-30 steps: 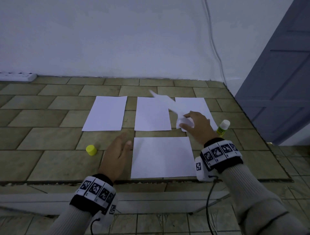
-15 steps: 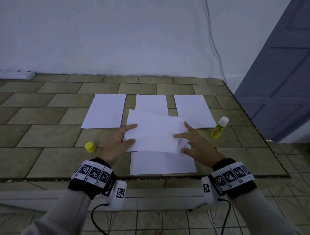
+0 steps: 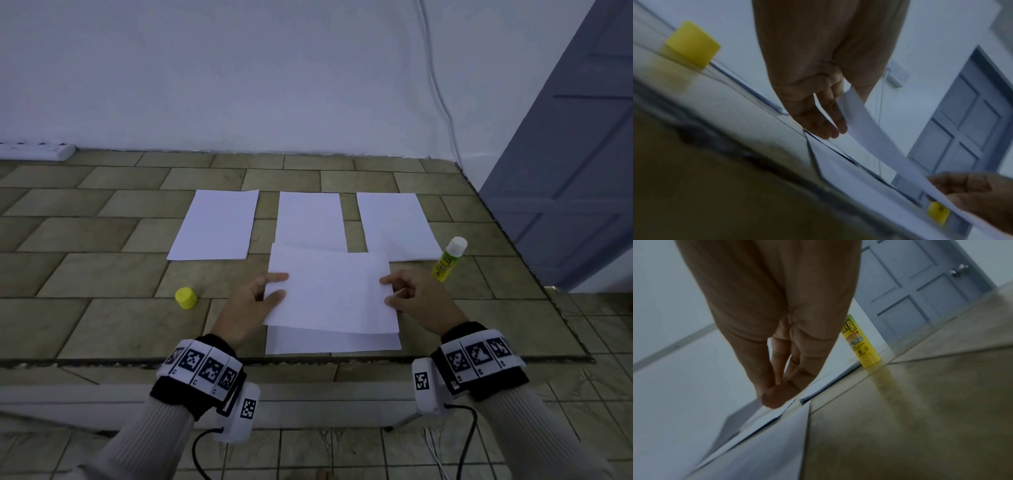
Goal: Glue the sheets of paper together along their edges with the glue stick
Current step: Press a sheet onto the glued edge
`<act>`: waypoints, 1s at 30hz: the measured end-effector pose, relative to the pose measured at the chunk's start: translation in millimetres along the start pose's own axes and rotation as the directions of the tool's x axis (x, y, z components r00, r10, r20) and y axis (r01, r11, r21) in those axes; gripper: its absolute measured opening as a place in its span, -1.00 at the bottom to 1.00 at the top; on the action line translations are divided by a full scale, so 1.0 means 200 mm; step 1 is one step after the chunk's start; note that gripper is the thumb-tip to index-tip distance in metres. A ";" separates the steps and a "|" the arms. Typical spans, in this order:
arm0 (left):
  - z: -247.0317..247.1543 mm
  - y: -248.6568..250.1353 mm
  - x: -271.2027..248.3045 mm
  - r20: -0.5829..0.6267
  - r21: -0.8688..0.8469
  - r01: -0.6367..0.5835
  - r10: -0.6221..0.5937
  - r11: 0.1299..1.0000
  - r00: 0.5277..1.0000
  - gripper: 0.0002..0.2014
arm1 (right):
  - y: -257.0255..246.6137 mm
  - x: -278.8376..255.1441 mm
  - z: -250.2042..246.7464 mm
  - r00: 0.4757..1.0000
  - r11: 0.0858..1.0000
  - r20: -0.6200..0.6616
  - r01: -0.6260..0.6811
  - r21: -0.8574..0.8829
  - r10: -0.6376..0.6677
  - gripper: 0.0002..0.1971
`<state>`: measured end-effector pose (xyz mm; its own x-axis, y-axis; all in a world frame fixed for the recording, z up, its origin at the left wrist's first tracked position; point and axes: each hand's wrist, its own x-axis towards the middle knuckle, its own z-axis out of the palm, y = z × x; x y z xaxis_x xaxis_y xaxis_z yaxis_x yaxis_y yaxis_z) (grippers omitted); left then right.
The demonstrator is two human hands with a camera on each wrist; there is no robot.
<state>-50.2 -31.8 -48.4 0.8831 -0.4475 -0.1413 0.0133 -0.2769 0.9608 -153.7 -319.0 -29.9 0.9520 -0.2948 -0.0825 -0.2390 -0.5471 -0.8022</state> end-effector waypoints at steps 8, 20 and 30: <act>-0.01 -0.05 -0.02 -0.057 0.475 -0.074 0.115 0.877 0.992 -0.79 | 0.00 -0.03 0.08 0.996 0.948 0.081 -0.012 -0.317 0.040 -0.62; -0.01 -0.07 -0.03 -0.082 0.512 -0.051 0.108 0.857 0.991 -0.77 | 0.04 -0.05 0.07 0.999 0.959 0.037 -0.012 -0.282 0.023 -0.61; -0.02 -0.07 0.02 -0.048 0.550 -0.035 0.073 0.835 0.996 -0.76 | 0.05 -0.04 0.06 0.997 0.971 0.076 -0.014 -0.240 0.033 -0.63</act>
<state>-45.1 -26.6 -61.2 0.9033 -0.4249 -0.0588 -0.2773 -0.6831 0.6756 -161.9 -313.4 -44.7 0.9552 -0.2528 -0.1539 -0.2916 -0.7146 -0.6359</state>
